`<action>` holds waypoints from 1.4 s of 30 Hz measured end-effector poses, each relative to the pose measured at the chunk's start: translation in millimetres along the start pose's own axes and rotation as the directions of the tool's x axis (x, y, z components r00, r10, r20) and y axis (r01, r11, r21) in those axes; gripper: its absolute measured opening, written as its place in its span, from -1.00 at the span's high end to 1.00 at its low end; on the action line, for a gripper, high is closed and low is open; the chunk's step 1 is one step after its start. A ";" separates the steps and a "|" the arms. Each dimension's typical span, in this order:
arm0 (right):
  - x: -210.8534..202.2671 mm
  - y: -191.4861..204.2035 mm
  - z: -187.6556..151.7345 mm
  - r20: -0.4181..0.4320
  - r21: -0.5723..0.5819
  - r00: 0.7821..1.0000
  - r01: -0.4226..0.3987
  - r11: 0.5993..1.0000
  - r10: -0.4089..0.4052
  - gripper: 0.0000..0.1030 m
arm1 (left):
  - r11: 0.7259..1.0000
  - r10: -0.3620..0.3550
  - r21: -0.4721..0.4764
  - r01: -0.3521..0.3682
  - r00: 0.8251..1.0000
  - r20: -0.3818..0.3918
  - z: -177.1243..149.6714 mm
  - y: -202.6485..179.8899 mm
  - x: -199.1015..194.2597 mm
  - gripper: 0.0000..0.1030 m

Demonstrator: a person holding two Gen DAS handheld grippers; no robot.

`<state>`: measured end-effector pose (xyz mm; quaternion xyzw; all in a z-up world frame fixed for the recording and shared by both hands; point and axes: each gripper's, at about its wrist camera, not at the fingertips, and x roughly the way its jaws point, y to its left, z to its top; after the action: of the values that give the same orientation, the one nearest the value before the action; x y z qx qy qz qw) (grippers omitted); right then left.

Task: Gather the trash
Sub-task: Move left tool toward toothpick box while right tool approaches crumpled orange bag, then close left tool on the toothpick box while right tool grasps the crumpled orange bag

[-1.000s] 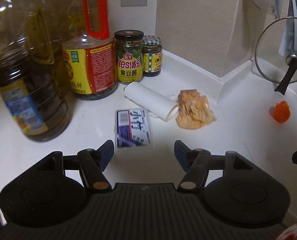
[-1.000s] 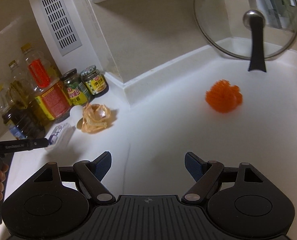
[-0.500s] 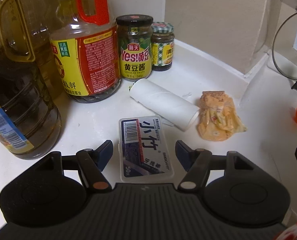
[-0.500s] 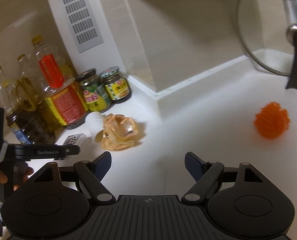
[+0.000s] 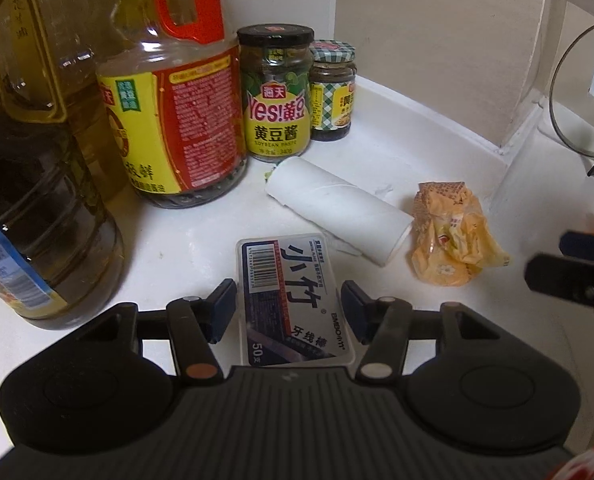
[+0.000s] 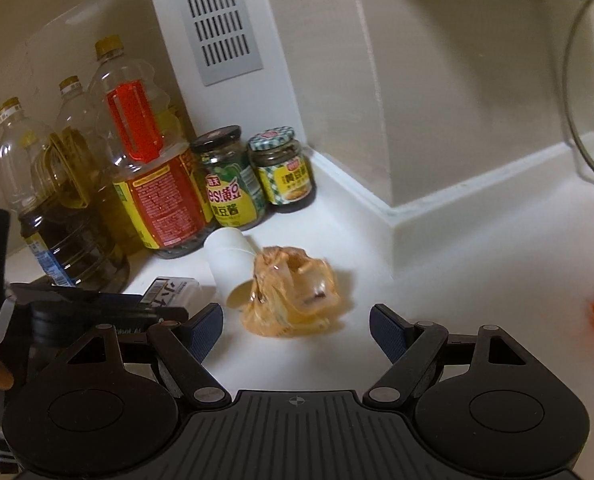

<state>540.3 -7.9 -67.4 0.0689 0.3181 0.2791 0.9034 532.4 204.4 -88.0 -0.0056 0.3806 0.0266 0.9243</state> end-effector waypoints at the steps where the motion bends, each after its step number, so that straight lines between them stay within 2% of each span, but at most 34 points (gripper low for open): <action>1: 3.7 1.4 1.4 -0.002 -0.007 1.000 0.000 1.000 0.000 -0.56 | 1.000 0.005 0.005 -0.005 1.000 0.006 -0.1 1.1 -2.2 -0.06; 11: 39.9 13.2 9.4 -0.024 -0.054 0.999 0.020 0.998 -0.021 -0.56 | 0.999 0.035 -0.016 -0.034 0.999 0.034 6.7 19.9 -16.4 -0.06; 22: 69.5 5.2 11.5 -0.046 -0.075 0.998 0.043 0.996 -0.046 -0.54 | 0.999 0.048 -0.021 -0.048 0.999 0.020 4.6 26.8 -14.0 -0.06; 24: 72.0 3.9 8.8 -0.050 -0.077 0.998 0.036 0.996 -0.040 -0.35 | 0.999 0.050 -0.021 -0.050 0.999 0.018 4.1 27.0 -14.0 -0.06; 28: 71.2 0.9 6.0 -0.042 -0.055 0.999 0.010 0.998 -0.013 -0.17 | 0.998 0.053 -0.026 -0.053 0.998 0.018 2.9 26.4 -15.1 -0.06; 33: 64.4 4.2 0.8 -0.022 -0.098 1.000 0.017 0.995 -0.019 0.11 | 0.998 0.057 -0.030 -0.056 0.998 0.021 0.1 23.7 -20.8 -0.06; 37: 53.7 2.1 -1.2 -0.014 -0.096 1.000 0.027 0.995 -0.028 0.27 | 0.998 0.056 -0.033 -0.055 0.998 0.027 -2.9 19.5 -27.6 -0.06; 42: 33.1 -1.0 -1.4 0.008 -0.090 1.000 0.018 0.996 -0.017 0.35 | 0.998 0.054 -0.033 -0.053 0.998 0.037 -7.8 13.1 -38.8 -0.06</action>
<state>561.1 9.3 -86.6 0.0263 0.3028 0.2850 0.9091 498.7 215.5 -66.0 -0.0098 0.3626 0.0576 0.9301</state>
